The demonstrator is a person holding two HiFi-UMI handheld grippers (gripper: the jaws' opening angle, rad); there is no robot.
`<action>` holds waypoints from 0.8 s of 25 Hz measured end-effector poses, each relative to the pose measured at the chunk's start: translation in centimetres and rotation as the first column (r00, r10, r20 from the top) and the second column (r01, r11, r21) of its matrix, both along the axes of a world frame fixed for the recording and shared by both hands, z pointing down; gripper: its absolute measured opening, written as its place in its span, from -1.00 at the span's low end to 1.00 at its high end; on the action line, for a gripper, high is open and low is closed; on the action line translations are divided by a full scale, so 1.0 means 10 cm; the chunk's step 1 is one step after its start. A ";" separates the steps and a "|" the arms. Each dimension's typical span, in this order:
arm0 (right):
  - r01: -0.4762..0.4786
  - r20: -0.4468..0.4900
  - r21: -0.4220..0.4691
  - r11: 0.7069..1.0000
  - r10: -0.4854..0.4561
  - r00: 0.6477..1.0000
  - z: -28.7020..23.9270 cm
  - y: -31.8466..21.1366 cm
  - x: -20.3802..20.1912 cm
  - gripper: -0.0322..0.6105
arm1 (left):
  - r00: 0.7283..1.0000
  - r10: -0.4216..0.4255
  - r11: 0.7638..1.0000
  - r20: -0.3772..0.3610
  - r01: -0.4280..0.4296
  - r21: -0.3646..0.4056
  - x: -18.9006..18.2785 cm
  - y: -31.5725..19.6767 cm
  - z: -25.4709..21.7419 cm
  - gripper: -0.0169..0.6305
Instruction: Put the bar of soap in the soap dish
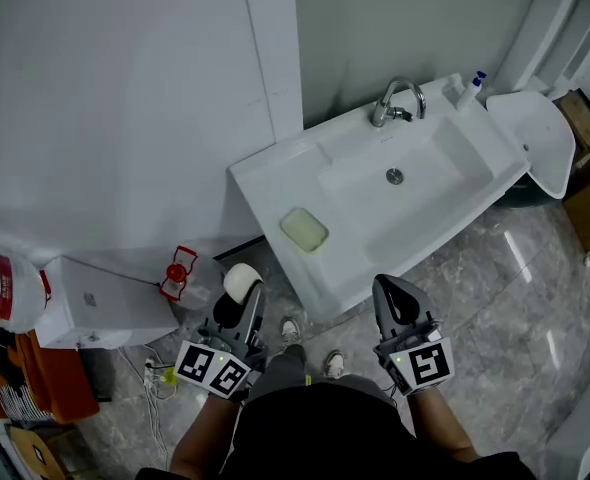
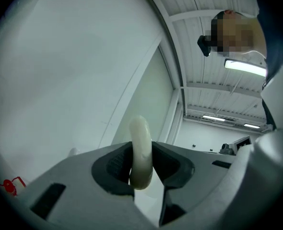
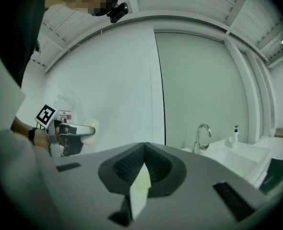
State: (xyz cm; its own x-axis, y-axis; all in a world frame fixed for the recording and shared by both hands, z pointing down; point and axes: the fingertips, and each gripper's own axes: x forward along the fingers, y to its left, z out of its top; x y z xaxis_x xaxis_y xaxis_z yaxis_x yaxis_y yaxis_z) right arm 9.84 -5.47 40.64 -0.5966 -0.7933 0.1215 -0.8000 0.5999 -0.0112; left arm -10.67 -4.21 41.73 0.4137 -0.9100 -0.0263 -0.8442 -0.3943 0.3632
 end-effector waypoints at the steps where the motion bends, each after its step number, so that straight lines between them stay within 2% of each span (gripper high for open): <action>1: -0.002 -0.008 -0.002 1.000 0.002 1.000 0.00 -0.03 -0.04 -0.86 | 1.000 0.005 1.000 -0.006 -0.005 -0.007 -0.02 -0.06 0.04 -0.59; 12: -0.035 -0.099 -0.035 0.999 0.032 0.995 0.04 -0.20 -0.29 -0.86 | 0.994 0.078 0.992 -0.074 -0.085 -0.091 0.01 -0.59 0.63 -0.59; 20: -0.040 -0.138 -0.064 0.997 0.031 0.990 0.13 -0.25 -0.41 -0.86 | 0.988 0.150 0.972 -0.034 -0.153 -0.177 0.17 -0.97 1.16 -0.59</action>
